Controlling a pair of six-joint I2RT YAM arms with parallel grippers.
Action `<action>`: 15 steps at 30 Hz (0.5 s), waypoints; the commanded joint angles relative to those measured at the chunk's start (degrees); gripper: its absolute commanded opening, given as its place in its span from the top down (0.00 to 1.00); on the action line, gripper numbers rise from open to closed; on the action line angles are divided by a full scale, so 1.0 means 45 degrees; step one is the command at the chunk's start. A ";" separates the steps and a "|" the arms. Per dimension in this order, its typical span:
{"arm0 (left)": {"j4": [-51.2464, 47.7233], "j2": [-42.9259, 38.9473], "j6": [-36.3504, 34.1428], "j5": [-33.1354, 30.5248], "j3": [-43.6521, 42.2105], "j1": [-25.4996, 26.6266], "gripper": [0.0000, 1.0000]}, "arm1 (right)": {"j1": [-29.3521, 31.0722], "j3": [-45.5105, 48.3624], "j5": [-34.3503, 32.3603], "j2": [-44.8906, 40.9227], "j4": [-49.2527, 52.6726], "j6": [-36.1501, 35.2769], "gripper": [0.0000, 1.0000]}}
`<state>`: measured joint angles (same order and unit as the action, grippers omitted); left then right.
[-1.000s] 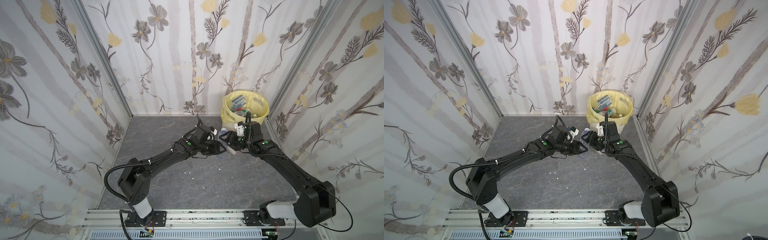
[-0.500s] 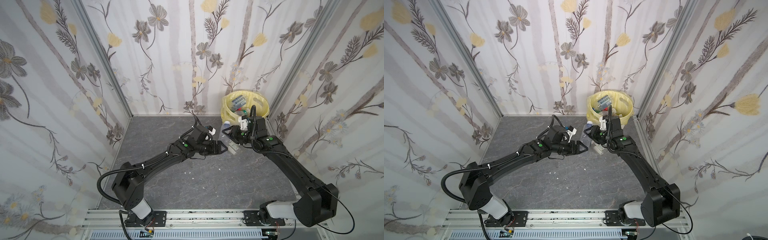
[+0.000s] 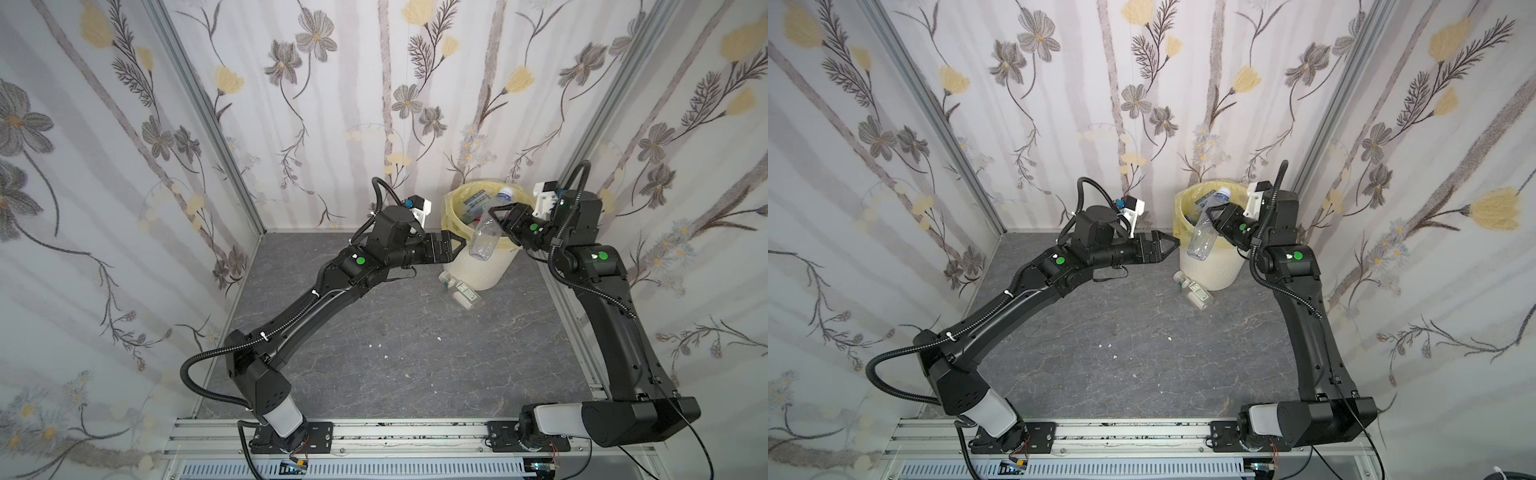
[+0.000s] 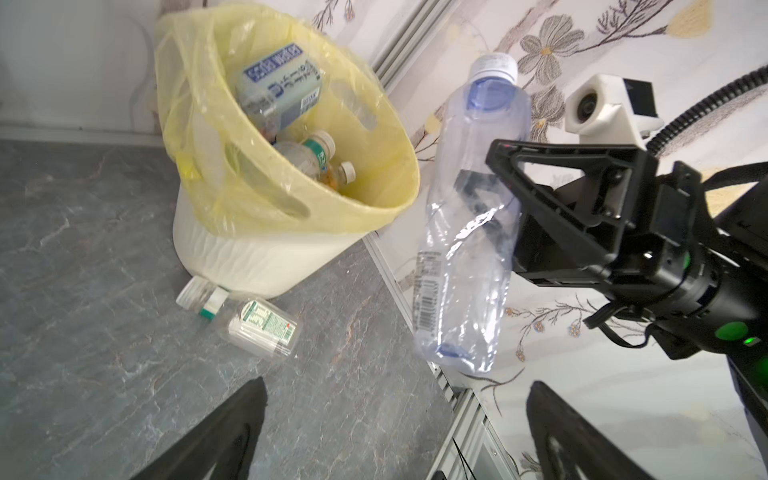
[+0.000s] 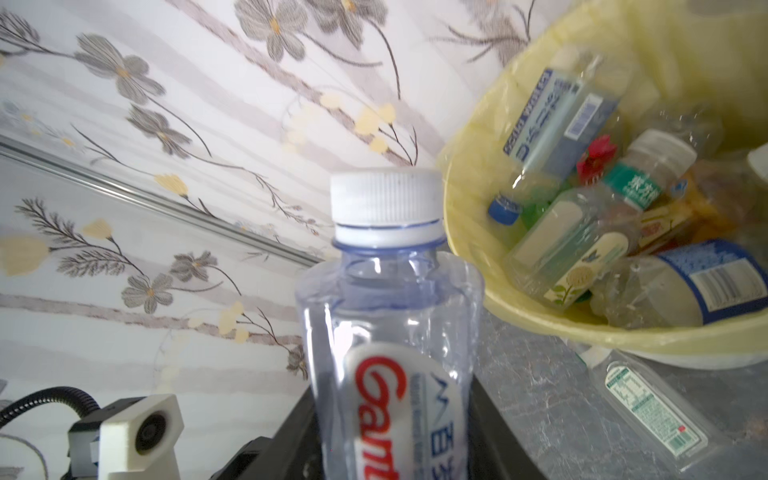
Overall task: Throw the plastic bottles in the bin
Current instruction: 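Carry the Ganten bottle over the bin with the right gripper while the left opens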
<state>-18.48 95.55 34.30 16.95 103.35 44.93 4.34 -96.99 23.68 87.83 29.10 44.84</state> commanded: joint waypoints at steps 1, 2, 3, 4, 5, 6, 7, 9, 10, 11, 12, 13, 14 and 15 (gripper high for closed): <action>-0.0626 0.0492 -0.0726 -0.0489 0.1073 -0.0111 0.00 | -0.0714 -0.1533 0.0182 0.0588 0.0113 0.0528 0.54; -0.0683 0.0608 -0.0800 -0.0379 0.1311 -0.0132 0.00 | -0.0999 -0.2216 0.0266 0.0714 0.0115 0.0713 0.54; -0.0726 0.0678 -0.0836 -0.0318 0.1459 -0.0179 0.00 | -0.1238 -0.2810 0.0355 0.1163 0.0096 0.0868 0.54; -0.0765 0.0720 -0.0895 -0.0257 0.1553 -0.0217 0.00 | -0.1502 -0.3540 0.0397 0.1410 0.0078 0.1050 0.54; -0.0794 0.0751 -0.0930 -0.0184 0.1595 -0.0251 0.00 | -0.1762 -0.4290 0.0405 0.1609 0.0057 0.1204 0.54; -0.0832 0.0735 -0.0979 -0.0168 0.1571 -0.0303 0.00 | -0.1965 -0.4897 0.0371 0.1802 0.0037 0.1342 0.54; -0.0854 0.0673 -0.0986 -0.0120 0.1503 -0.0366 0.00 | -0.2193 -0.5599 0.0307 0.1976 -0.0066 0.1522 0.54; -0.0912 0.0549 -0.1006 -0.0047 0.1351 -0.0530 0.00 | -0.2574 -0.6438 0.0231 0.2252 -0.0436 0.1982 0.53; -0.0913 0.0488 -0.1012 0.0009 0.1256 -0.0631 0.00 | -0.2740 -0.6602 0.0188 0.2350 -0.0729 0.2248 0.52; -0.0932 0.0404 -0.1040 0.0059 0.1189 -0.0737 0.00 | -0.2869 -0.6611 0.0092 0.2428 -0.1030 0.2484 0.52; -0.0949 0.0356 -0.1032 0.0107 0.1119 -0.0825 0.00 | -0.2897 -0.6611 -0.0045 0.2564 -0.1141 0.2570 0.52; -0.0952 0.0310 -0.1041 0.0136 0.1042 -0.0934 0.00 | -0.2871 -0.6611 -0.0243 0.2765 -0.1128 0.2594 0.52; -0.0970 0.0253 -0.1032 0.0154 0.0997 -0.1046 0.00 | -0.2761 -0.6597 -0.0390 0.3044 -0.1000 0.2580 0.52; -0.0971 0.0213 -0.1035 0.0167 0.0926 -0.1124 0.00 | -0.2627 -0.6549 -0.0529 0.3362 -0.0851 0.2467 0.52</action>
<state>-22.81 97.34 30.39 16.67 107.98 40.64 -8.16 -126.76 23.62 100.05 24.97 54.04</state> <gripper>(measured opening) 0.997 0.483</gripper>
